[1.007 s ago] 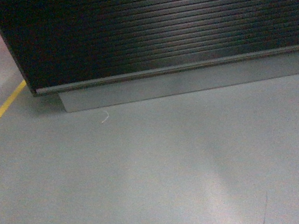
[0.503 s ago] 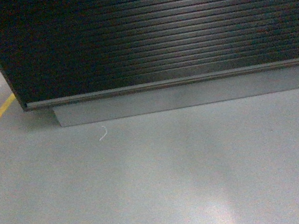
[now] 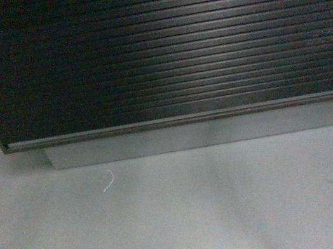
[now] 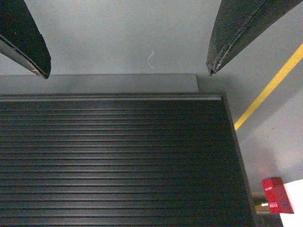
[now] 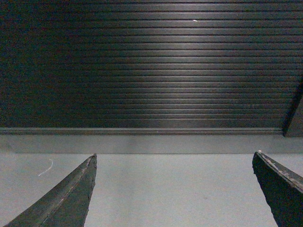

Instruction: Place dark red mango on scale at checkout

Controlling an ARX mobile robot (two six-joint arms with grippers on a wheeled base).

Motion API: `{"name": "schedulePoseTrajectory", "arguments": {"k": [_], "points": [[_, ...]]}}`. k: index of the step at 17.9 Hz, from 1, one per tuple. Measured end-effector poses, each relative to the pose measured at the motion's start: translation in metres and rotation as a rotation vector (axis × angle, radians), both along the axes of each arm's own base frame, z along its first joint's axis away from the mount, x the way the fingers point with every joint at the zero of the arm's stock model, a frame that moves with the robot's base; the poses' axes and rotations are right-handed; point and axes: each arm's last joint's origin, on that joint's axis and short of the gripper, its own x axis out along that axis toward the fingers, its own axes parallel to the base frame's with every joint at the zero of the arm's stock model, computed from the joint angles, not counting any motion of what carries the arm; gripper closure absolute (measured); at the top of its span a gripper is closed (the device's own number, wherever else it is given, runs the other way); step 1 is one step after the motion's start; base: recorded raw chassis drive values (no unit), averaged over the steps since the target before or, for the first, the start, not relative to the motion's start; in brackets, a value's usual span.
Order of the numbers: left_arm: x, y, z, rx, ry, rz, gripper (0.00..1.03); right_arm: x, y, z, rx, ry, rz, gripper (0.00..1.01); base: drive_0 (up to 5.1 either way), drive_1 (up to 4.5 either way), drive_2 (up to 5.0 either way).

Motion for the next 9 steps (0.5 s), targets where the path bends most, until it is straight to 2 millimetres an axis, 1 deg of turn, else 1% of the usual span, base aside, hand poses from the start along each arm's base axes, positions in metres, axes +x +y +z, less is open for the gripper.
{"name": "schedulePoseTrajectory", "arguments": {"k": [3, 9], "points": [[0.0, 0.0, 0.0002, 0.0, -0.002, -0.001, 0.05, 0.0, 0.0, -0.0002, 0.0, 0.002, 0.0, 0.03, 0.0, 3.51, -3.5], [0.0, 0.0, 0.0001, 0.0, -0.001, -0.001, 0.05, 0.0, 0.0, -0.0001, 0.0, 0.002, 0.0, 0.03, 0.0, 2.92, -2.9]]}}
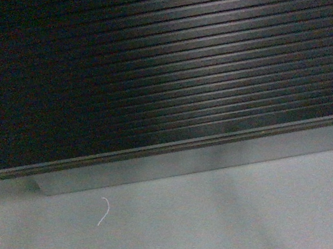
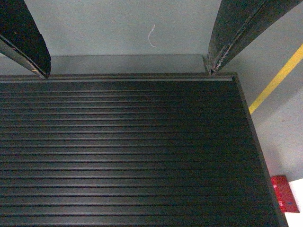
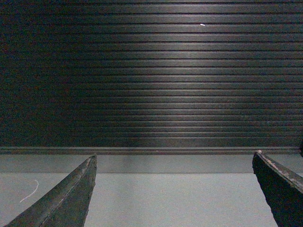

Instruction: Place dark red mango on scale at checkout

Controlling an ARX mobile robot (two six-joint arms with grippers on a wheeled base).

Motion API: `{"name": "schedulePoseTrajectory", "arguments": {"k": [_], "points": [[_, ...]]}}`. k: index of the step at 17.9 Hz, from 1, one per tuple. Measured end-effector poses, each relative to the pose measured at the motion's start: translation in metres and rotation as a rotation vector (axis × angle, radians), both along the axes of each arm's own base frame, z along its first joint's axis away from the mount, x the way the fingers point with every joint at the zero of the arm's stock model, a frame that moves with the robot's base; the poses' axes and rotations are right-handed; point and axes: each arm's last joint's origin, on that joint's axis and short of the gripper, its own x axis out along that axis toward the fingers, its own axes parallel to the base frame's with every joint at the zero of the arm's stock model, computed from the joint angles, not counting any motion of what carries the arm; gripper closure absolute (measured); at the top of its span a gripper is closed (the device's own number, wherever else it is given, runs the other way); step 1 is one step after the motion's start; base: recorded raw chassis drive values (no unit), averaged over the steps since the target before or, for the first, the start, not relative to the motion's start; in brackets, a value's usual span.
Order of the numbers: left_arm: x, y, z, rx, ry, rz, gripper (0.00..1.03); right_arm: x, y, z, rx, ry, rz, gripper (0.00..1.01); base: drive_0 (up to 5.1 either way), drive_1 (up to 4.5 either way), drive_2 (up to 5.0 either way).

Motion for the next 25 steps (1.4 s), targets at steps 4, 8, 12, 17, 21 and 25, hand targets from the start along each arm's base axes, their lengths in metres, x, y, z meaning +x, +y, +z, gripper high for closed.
{"name": "schedulePoseTrajectory", "arguments": {"k": [4, 8, 12, 17, 21, 25], "points": [[0.0, 0.0, 0.0001, 0.0, -0.001, 0.0, 0.05, 0.0, 0.0, 0.0, 0.0, 0.0, 0.0, 0.03, -0.1, 2.86, -3.0], [0.0, 0.0, 0.0, 0.0, 0.0, 0.0, 0.05, 0.0, 0.0, 0.0, 0.0, 0.0, 0.0, 0.03, 0.0, 2.9, -2.9], [0.0, 0.0, 0.0, 0.0, 0.0, 0.0, 0.05, 0.0, 0.0, 0.0, 0.0, 0.0, 0.0, 0.03, 0.0, 2.94, -2.9], [0.0, 0.0, 0.0, 0.0, 0.0, 0.0, 0.05, 0.0, 0.0, 0.0001, 0.0, -0.002, 0.0, 0.03, 0.0, 2.91, -3.0], [0.0, 0.0, 0.0, 0.0, 0.0, 0.0, 0.05, 0.0, 0.0, -0.0001, 0.0, 0.001, 0.0, 0.03, 0.0, 2.9, -3.0], [0.0, 0.0, 0.0, 0.0, 0.0, 0.0, 0.05, 0.0, 0.0, 0.0, 0.0, 0.0, 0.0, 0.03, 0.0, 2.9, -3.0]]}}
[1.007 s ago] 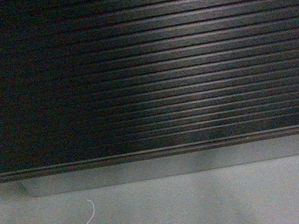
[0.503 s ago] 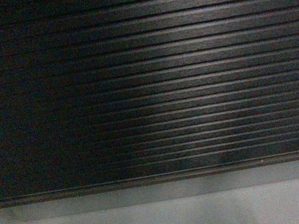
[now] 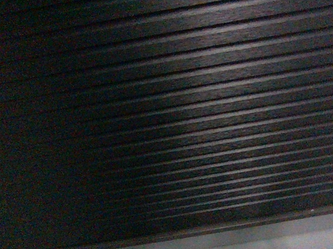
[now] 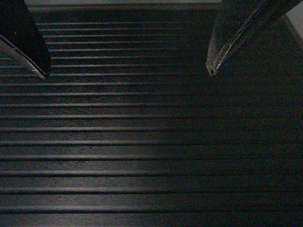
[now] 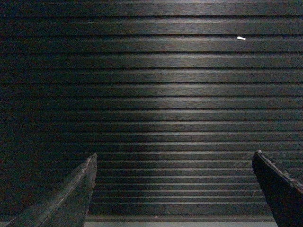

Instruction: Place dark red mango on scale at checkout

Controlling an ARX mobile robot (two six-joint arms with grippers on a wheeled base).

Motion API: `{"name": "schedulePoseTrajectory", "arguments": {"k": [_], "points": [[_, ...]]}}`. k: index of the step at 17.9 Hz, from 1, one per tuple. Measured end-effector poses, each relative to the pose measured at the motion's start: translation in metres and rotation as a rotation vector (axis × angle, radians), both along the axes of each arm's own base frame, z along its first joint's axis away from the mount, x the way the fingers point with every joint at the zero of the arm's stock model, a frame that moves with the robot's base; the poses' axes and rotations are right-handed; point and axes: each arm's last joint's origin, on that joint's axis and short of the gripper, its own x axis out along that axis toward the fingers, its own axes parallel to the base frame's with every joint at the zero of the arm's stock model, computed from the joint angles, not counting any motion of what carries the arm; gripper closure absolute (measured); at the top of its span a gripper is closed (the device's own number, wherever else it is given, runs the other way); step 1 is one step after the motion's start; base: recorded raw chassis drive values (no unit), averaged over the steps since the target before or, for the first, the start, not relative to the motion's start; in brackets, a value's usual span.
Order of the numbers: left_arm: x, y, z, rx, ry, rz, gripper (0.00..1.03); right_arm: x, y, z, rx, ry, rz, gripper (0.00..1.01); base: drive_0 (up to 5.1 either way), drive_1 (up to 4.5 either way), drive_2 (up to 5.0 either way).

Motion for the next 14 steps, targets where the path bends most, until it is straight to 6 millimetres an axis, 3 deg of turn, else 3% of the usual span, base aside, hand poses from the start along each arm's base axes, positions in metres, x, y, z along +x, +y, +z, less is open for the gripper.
{"name": "schedulePoseTrajectory", "arguments": {"k": [6, 14], "points": [[0.0, 0.0, 0.0, 0.0, 0.0, 0.0, 0.05, 0.0, 0.0, 0.0, 0.0, 0.0, 0.0, 0.03, 0.0, 2.9, -3.0], [0.0, 0.0, -0.0002, 0.0, 0.002, 0.0, 0.05, 0.0, 0.0, -0.0002, 0.0, 0.002, 0.0, 0.03, 0.0, 0.0, 0.0]]}}
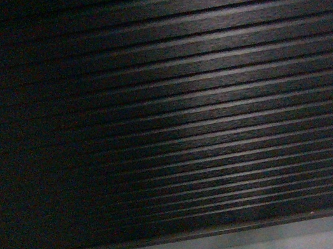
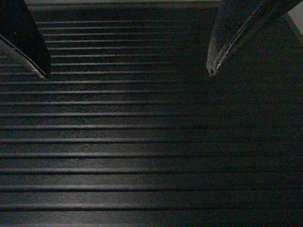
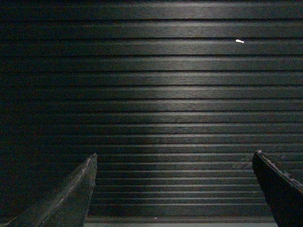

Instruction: Place dark red mango on scale at checkout

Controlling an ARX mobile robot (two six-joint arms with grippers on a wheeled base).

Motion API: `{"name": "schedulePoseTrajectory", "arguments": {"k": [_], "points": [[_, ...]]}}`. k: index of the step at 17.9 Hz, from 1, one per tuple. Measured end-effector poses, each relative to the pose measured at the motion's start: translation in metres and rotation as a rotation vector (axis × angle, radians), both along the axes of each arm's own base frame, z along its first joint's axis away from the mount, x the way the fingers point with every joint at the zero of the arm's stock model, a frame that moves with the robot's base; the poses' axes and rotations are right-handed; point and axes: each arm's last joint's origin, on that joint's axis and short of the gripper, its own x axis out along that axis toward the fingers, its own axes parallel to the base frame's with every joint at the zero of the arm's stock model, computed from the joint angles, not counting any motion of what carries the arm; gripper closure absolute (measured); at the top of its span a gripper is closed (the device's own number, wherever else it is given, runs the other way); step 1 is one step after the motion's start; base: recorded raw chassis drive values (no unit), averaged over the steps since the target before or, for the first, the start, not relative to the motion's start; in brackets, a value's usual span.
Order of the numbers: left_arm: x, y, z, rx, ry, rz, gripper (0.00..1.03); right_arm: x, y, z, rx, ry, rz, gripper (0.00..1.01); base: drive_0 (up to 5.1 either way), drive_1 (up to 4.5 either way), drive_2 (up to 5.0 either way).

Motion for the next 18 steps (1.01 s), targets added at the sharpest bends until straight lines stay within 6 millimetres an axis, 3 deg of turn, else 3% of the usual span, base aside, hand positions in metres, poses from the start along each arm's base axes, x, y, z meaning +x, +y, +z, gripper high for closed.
{"name": "schedulePoseTrajectory", "arguments": {"k": [18], "points": [[0.0, 0.0, 0.0001, 0.0, -0.001, 0.0, 0.05, 0.0, 0.0, 0.0003, 0.0, -0.003, 0.001, 0.03, 0.0, 0.0, 0.0]]}}
